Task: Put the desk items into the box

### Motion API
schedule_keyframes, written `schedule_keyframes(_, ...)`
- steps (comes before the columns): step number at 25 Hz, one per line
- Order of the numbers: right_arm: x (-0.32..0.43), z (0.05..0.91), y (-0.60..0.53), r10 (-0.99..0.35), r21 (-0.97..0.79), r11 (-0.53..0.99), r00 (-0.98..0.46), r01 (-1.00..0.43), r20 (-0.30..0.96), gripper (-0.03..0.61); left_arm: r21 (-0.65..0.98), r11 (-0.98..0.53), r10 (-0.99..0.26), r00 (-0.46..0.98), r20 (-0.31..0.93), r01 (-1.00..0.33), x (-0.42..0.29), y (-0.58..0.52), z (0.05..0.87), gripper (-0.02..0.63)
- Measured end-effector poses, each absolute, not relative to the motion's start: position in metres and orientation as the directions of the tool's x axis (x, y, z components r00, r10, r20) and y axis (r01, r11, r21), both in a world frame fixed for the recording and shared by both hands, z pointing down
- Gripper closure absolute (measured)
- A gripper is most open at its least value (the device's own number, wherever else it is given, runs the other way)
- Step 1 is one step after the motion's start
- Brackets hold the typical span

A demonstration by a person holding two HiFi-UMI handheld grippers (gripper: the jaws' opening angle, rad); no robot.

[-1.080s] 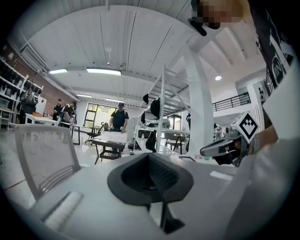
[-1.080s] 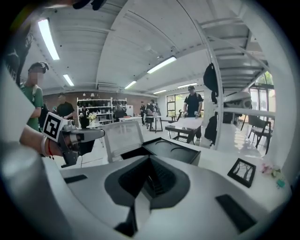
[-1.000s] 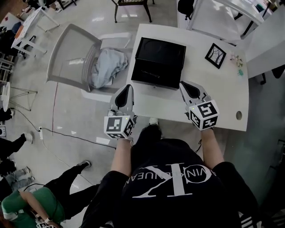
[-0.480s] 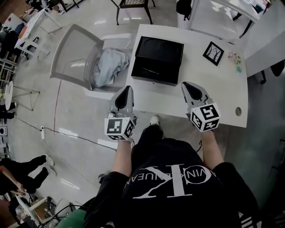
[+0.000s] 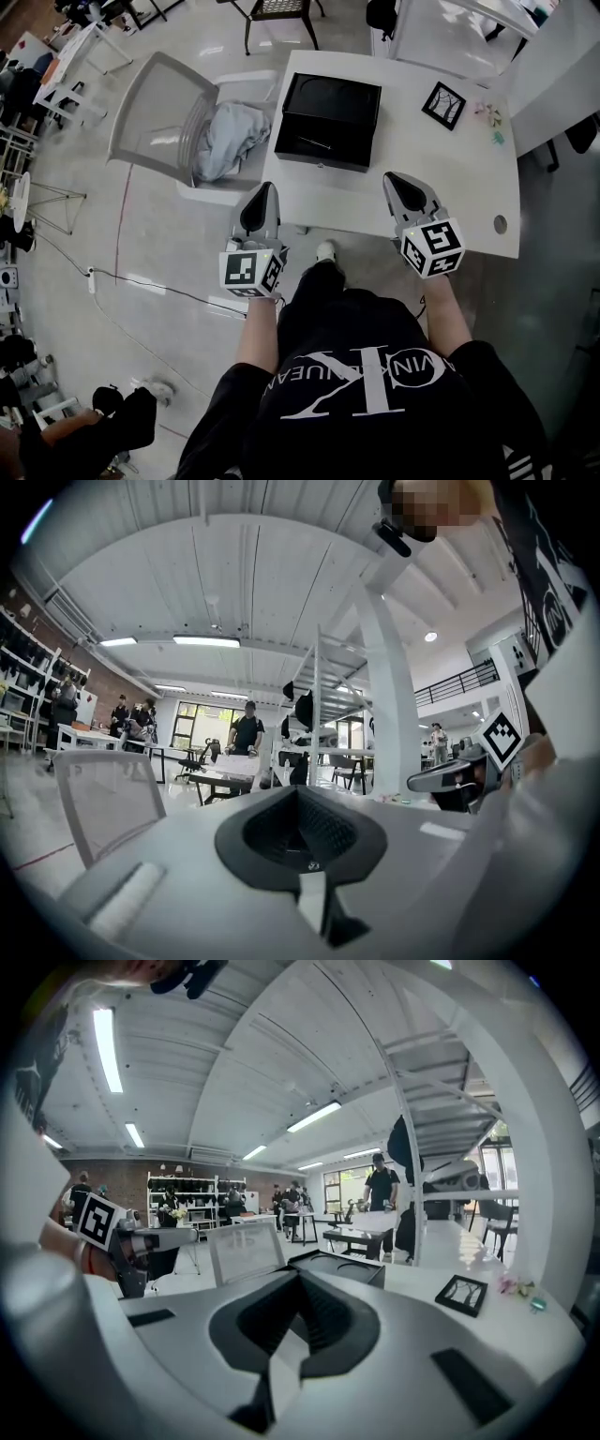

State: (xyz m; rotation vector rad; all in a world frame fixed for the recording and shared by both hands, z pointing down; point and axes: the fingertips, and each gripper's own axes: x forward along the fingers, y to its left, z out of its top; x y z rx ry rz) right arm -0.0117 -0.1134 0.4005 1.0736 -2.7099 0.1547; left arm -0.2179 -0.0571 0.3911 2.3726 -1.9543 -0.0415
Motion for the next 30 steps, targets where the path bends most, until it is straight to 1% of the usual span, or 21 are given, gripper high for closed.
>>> schedule_keyframes(30,-0.002,0.395,-0.068,-0.677,0.002,0.723,-0.708,-0.691,0.204,0.565,0.06,-0.146,-0.989,0.146,-0.005,-0.987,-0.216,-0.003,0.383,0.604)
